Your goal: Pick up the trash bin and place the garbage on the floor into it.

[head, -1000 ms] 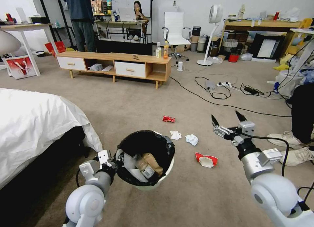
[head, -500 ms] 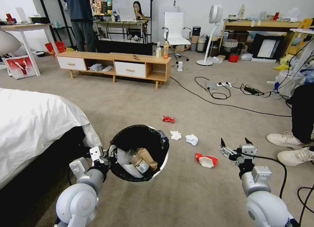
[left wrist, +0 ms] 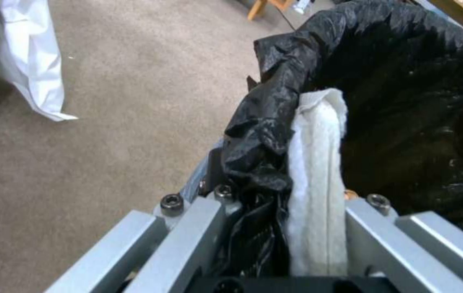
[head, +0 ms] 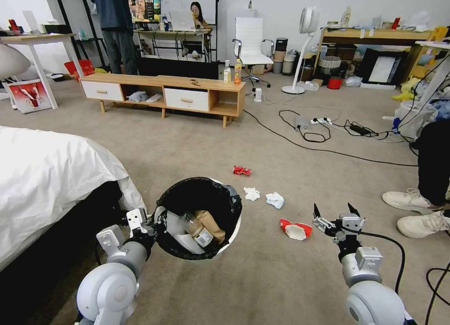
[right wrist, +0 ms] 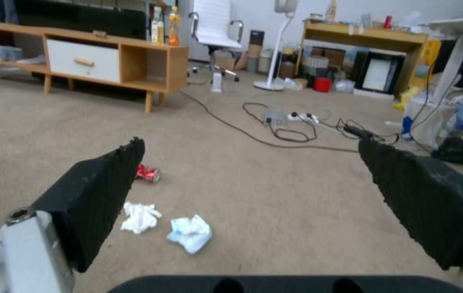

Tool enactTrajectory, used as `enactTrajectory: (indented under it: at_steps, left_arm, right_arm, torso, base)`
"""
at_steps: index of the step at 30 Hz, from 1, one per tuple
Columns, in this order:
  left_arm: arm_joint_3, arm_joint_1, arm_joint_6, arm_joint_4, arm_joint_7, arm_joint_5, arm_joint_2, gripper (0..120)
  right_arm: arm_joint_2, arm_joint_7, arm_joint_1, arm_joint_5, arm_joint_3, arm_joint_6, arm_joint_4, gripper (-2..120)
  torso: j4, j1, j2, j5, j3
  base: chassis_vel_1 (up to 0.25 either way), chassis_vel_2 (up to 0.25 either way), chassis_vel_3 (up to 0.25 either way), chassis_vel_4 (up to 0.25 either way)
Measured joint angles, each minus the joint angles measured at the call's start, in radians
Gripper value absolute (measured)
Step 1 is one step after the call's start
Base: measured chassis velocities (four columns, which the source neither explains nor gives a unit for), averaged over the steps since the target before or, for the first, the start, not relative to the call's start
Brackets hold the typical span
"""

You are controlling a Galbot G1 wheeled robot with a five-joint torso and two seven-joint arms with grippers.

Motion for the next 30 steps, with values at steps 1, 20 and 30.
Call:
enactTrajectory:
  at_steps: [1, 20, 30]
  left_arm:
    - [0.0, 0.0, 0.0, 0.0, 0.0, 0.0, 0.0, 7]
    - [-0.001, -0.003, 0.0, 0.013, 0.0, 0.003, -0.005, 7]
    - [-0.001, -0.007, 0.0, 0.019, -0.001, 0.005, -0.007, 7]
  right_arm:
    - [0.0, 0.0, 0.0, 0.0, 0.0, 0.0, 0.0, 100]
    - [0.007, -0.012, 0.023, 0.0, -0.008, 0.014, -0.025, 100]
    - [-0.003, 0.005, 0.016, -0.068, 0.002, -0.029, -0.041, 100]
  torso:
    - [0.0, 0.0, 0.0, 0.0, 0.0]
    - [-0.0001, 0.0, 0.0, 0.0003, 0.0]
    - [-0.0003, 0.0, 0.0, 0.0001, 0.0]
  base:
    - [-0.08, 0.048, 0.057, -0.047]
    - [-0.215, 0.212, 0.217, -0.209]
    - [-0.2, 0.191, 0.183, -0.2]
